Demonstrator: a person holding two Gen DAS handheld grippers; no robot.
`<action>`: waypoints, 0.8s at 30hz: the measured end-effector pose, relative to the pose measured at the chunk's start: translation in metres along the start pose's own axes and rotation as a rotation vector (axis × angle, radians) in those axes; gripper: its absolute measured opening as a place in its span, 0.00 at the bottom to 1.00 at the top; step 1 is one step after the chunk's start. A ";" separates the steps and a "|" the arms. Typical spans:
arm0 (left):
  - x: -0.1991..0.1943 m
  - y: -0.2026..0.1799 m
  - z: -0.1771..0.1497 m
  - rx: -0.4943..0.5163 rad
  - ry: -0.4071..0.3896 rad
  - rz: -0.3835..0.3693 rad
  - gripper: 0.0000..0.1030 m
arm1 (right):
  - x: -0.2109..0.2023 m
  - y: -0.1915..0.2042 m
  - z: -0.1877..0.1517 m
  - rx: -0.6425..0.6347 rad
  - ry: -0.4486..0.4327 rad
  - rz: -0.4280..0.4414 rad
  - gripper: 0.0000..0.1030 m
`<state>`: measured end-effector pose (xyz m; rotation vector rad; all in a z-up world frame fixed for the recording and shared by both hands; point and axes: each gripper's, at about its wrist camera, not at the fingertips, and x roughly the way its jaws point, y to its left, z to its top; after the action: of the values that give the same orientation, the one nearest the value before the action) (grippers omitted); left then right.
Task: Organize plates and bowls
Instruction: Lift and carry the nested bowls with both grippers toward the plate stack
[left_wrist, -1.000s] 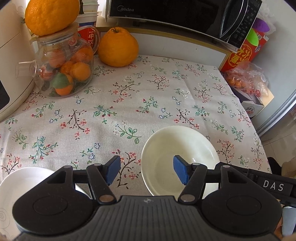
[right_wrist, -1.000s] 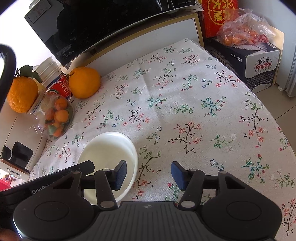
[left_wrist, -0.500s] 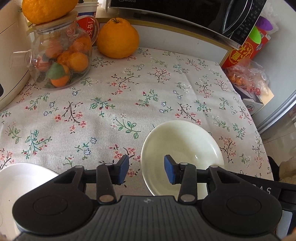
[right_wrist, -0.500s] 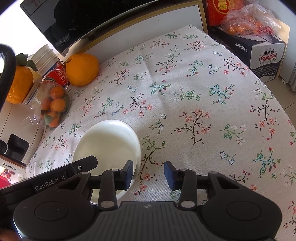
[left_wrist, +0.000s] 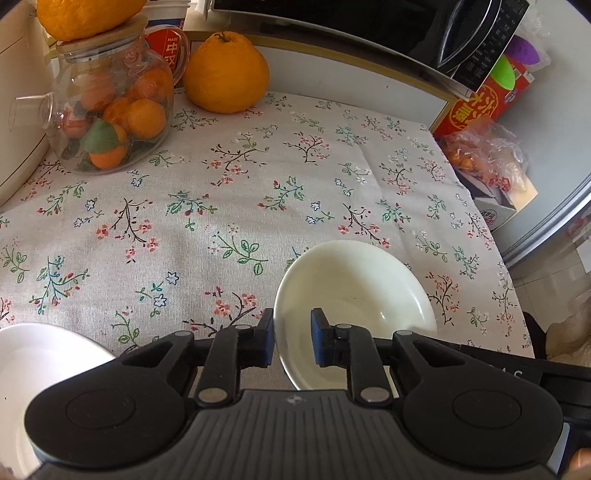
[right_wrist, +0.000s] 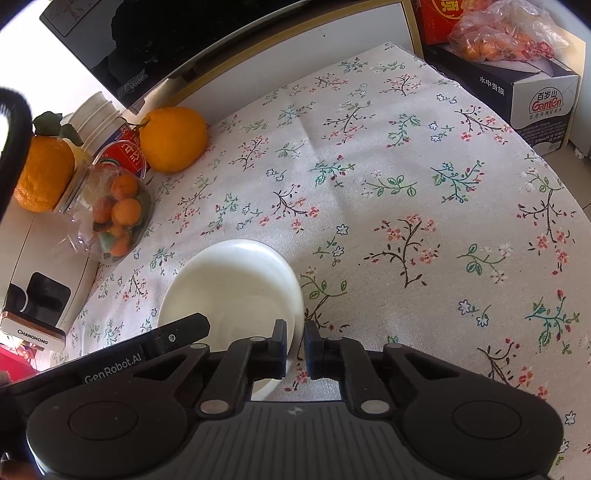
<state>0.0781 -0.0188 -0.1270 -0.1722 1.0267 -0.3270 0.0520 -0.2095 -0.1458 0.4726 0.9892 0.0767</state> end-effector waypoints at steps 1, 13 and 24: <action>-0.001 0.000 0.000 0.003 -0.004 -0.002 0.17 | 0.000 0.000 0.000 -0.002 -0.003 -0.003 0.03; -0.012 -0.006 0.000 0.000 -0.056 -0.018 0.13 | -0.013 -0.002 0.001 -0.002 -0.069 0.016 0.03; -0.024 -0.014 -0.002 0.012 -0.118 -0.031 0.13 | -0.030 0.000 0.000 -0.024 -0.159 0.030 0.04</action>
<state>0.0625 -0.0238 -0.1045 -0.1945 0.9061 -0.3469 0.0352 -0.2178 -0.1219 0.4643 0.8244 0.0768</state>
